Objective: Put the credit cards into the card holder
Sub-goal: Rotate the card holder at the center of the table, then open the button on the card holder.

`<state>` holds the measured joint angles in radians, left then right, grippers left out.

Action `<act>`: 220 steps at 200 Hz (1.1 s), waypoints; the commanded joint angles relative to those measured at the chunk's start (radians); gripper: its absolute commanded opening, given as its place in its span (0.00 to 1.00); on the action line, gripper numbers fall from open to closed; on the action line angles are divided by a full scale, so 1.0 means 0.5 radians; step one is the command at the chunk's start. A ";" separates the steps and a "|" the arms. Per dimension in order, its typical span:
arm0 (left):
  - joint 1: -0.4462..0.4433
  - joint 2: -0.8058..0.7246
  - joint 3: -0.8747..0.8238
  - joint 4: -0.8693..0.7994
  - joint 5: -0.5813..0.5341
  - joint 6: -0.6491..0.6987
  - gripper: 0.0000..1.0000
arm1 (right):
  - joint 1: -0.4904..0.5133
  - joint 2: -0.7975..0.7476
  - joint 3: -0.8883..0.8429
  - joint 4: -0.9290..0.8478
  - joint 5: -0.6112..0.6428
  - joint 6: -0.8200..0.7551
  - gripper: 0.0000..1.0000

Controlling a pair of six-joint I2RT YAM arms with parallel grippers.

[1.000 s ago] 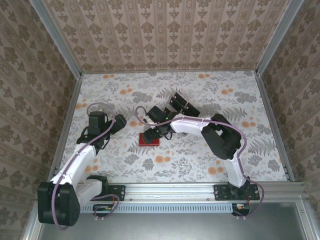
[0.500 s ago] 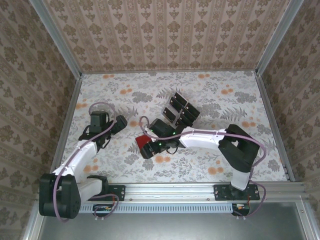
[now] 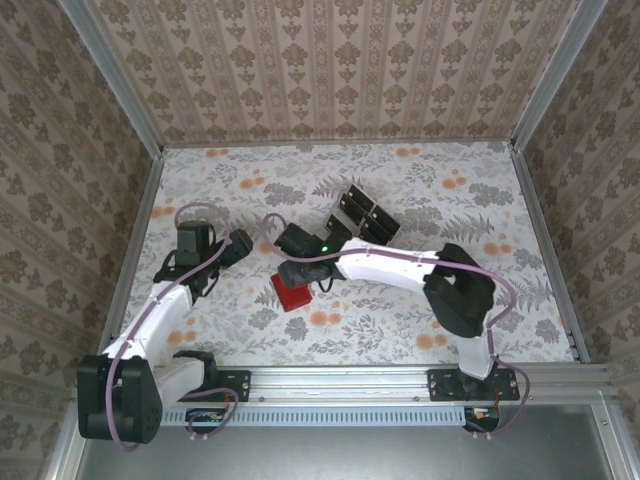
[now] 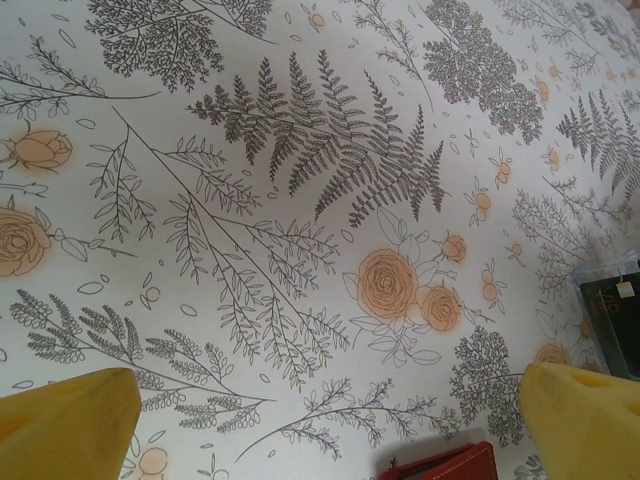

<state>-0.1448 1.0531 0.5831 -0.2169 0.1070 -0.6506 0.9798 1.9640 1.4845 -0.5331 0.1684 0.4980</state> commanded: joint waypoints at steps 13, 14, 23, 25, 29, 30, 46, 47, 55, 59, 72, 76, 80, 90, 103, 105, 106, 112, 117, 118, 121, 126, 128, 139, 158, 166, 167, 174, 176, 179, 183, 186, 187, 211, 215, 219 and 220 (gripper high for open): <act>0.026 -0.100 -0.067 -0.094 0.004 0.038 1.00 | 0.063 0.191 0.189 -0.240 0.180 -0.014 0.65; 0.024 -0.101 -0.066 -0.094 0.004 0.037 1.00 | 0.064 0.195 0.192 -0.240 0.181 -0.014 0.65; 0.028 -0.116 -0.082 -0.091 0.004 0.034 1.00 | 0.071 0.222 0.222 -0.251 0.182 -0.018 0.63; 0.028 -0.118 -0.086 -0.089 0.005 0.034 1.00 | 0.073 0.227 0.228 -0.256 0.184 -0.020 0.62; 0.029 -0.119 -0.091 -0.091 0.005 0.033 1.00 | 0.074 0.240 0.239 -0.261 0.185 -0.020 0.62; 0.029 -0.122 -0.092 -0.091 0.004 0.032 1.00 | 0.076 0.242 0.241 -0.262 0.185 -0.020 0.62; 0.032 -0.130 -0.107 -0.086 0.008 0.028 1.00 | 0.077 0.282 0.269 -0.277 0.195 -0.026 0.60; 0.032 -0.130 -0.107 -0.084 0.009 0.028 1.00 | 0.077 0.283 0.270 -0.279 0.194 -0.026 0.60; 0.032 -0.127 -0.111 -0.079 0.012 0.026 1.00 | 0.080 0.295 0.279 -0.285 0.200 -0.030 0.59; 0.032 -0.122 -0.113 -0.077 0.015 0.027 1.00 | 0.078 0.304 0.280 -0.286 0.206 -0.030 0.59; 0.037 -0.117 -0.118 -0.064 0.019 0.022 1.00 | 0.077 0.320 0.285 -0.290 0.214 -0.035 0.59; 0.037 -0.116 -0.118 -0.061 0.019 0.023 1.00 | 0.077 0.326 0.287 -0.290 0.217 -0.038 0.59; 0.035 -0.115 -0.120 -0.058 0.021 0.018 1.00 | 0.078 0.332 0.288 -0.288 0.221 -0.039 0.59; 0.039 -0.108 -0.120 -0.051 0.022 0.018 1.00 | 0.077 0.342 0.286 -0.285 0.222 -0.044 0.58; 0.039 -0.106 -0.123 -0.045 0.028 0.017 1.00 | 0.077 0.360 0.291 -0.276 0.222 -0.050 0.57; 0.041 -0.106 -0.125 -0.045 0.031 0.016 1.00 | 0.077 0.365 0.292 -0.275 0.223 -0.051 0.57; 0.039 -0.104 -0.124 -0.045 0.029 0.016 1.00 | 0.077 0.366 0.292 -0.276 0.222 -0.053 0.57; 0.040 -0.103 -0.126 -0.042 0.031 0.016 1.00 | 0.078 0.375 0.297 -0.274 0.223 -0.056 0.56; 0.038 -0.103 -0.126 -0.042 0.031 0.017 1.00 | 0.077 0.381 0.298 -0.270 0.223 -0.060 0.55; 0.038 -0.101 -0.126 -0.043 0.031 0.018 1.00 | 0.077 0.383 0.298 -0.271 0.222 -0.060 0.55; 0.041 -0.102 -0.126 -0.044 0.031 0.019 1.00 | 0.077 0.384 0.298 -0.268 0.222 -0.063 0.55; 0.041 -0.097 -0.127 -0.045 0.033 0.022 1.00 | 0.078 0.391 0.302 -0.265 0.222 -0.068 0.55; 0.041 -0.099 -0.126 -0.045 0.033 0.022 1.00 | 0.078 0.392 0.303 -0.267 0.222 -0.068 0.55; 0.041 -0.103 -0.129 -0.048 0.034 0.025 1.00 | 0.078 0.402 0.304 -0.263 0.224 -0.071 0.54; 0.044 -0.103 -0.129 -0.054 0.034 0.028 1.00 | 0.078 0.413 0.302 -0.267 0.229 -0.080 0.52; 0.044 -0.103 -0.128 -0.054 0.034 0.028 1.00 | 0.078 0.418 0.298 -0.266 0.232 -0.082 0.50; 0.044 -0.103 -0.127 -0.053 0.034 0.028 1.00 | 0.078 0.419 0.297 -0.266 0.233 -0.082 0.50; 0.047 -0.104 -0.127 -0.054 0.034 0.028 1.00 | 0.077 0.421 0.293 -0.265 0.237 -0.087 0.48; 0.049 -0.105 -0.126 -0.056 0.034 0.028 1.00 | 0.077 0.421 0.290 -0.267 0.239 -0.088 0.47; 0.049 -0.106 -0.126 -0.057 0.034 0.031 1.00 | 0.078 0.422 0.287 -0.265 0.244 -0.088 0.47; 0.047 -0.106 -0.126 -0.057 0.035 0.030 1.00 | 0.078 0.423 0.283 -0.265 0.247 -0.088 0.46; 0.050 -0.106 -0.126 -0.057 0.035 0.031 1.00 | 0.077 0.425 0.280 -0.267 0.250 -0.091 0.45; 0.050 -0.106 -0.126 -0.059 0.035 0.031 1.00 | 0.076 0.425 0.280 -0.268 0.251 -0.091 0.45; 0.050 -0.107 -0.119 -0.072 0.040 0.039 1.00 | 0.071 0.417 0.250 -0.258 0.261 -0.096 0.37; 0.049 -0.109 -0.118 -0.075 0.039 0.040 1.00 | 0.069 0.412 0.244 -0.252 0.264 -0.100 0.36; 0.050 -0.110 -0.117 -0.078 0.041 0.040 1.00 | 0.068 0.407 0.236 -0.249 0.263 -0.099 0.35; 0.050 -0.111 -0.115 -0.078 0.042 0.040 1.00 | 0.068 0.407 0.235 -0.248 0.262 -0.098 0.35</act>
<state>-0.1280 1.0050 0.5301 -0.2401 0.1101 -0.6506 1.0176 2.1487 1.6112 -0.6334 0.2596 0.4637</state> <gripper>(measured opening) 0.997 0.376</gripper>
